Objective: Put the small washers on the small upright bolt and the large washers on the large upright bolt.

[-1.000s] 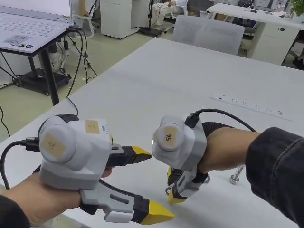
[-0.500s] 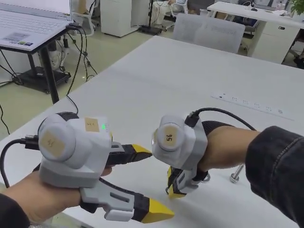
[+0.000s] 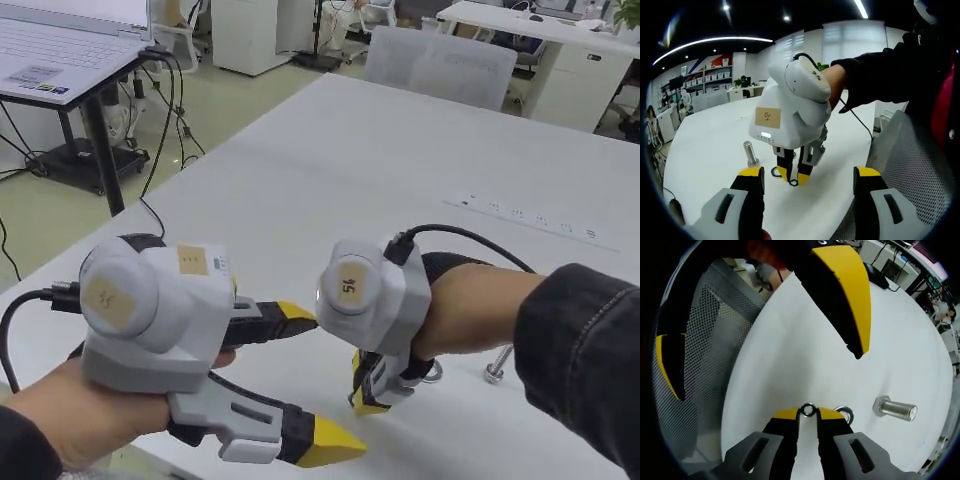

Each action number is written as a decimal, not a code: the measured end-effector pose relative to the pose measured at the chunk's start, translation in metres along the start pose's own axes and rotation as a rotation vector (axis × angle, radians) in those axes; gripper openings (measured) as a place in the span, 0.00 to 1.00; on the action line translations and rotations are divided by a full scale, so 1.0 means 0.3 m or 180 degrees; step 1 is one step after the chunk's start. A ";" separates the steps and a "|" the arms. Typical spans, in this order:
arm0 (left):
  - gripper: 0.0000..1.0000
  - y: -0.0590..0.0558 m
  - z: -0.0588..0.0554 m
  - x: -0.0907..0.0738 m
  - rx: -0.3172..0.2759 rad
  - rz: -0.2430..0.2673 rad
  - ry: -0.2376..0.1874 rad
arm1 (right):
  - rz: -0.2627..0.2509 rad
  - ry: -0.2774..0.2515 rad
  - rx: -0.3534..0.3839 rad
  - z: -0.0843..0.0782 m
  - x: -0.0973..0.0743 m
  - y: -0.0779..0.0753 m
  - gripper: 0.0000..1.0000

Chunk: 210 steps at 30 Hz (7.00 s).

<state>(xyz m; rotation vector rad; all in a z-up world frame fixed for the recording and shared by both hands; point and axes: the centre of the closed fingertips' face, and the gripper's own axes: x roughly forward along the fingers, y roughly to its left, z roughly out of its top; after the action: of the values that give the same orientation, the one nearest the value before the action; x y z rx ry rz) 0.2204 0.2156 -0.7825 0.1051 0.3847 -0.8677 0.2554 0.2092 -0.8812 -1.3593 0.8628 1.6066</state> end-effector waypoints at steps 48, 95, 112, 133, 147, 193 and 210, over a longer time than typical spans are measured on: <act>0.71 -0.004 0.001 -0.004 -0.0001 -0.0001 -0.0002 | -0.0062 -0.0003 0.0124 0.004 0.002 0.001 0.14; 0.72 -0.019 -0.001 0.001 0.0010 -0.0059 0.0018 | -0.0229 -0.0110 0.0521 -0.135 -0.193 0.029 0.13; 0.72 -0.024 -0.005 0.002 0.0006 -0.0080 0.0019 | -0.0394 -0.0098 0.0774 -0.263 -0.287 0.036 0.13; 0.72 -0.025 -0.010 -0.002 -0.0007 -0.0077 0.0050 | -0.0573 -0.0038 0.1064 -0.409 -0.359 0.020 0.13; 0.72 -0.020 -0.010 0.001 -0.0020 -0.0070 0.0049 | -0.0681 -0.0015 0.1142 -0.457 -0.374 -0.038 0.13; 0.72 0.009 -0.007 0.005 -0.0023 -0.0020 0.0050 | -0.0536 0.0057 0.1028 -0.469 -0.296 -0.121 0.13; 0.72 0.032 0.006 -0.002 -0.0001 0.0007 0.0040 | -0.0482 0.0040 0.1073 -0.473 -0.261 -0.120 0.13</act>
<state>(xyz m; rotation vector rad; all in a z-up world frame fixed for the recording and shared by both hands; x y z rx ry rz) 0.2280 0.2217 -0.7812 0.1108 0.3964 -0.8653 0.3506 0.0838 -0.8285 -1.1660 0.9648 1.2719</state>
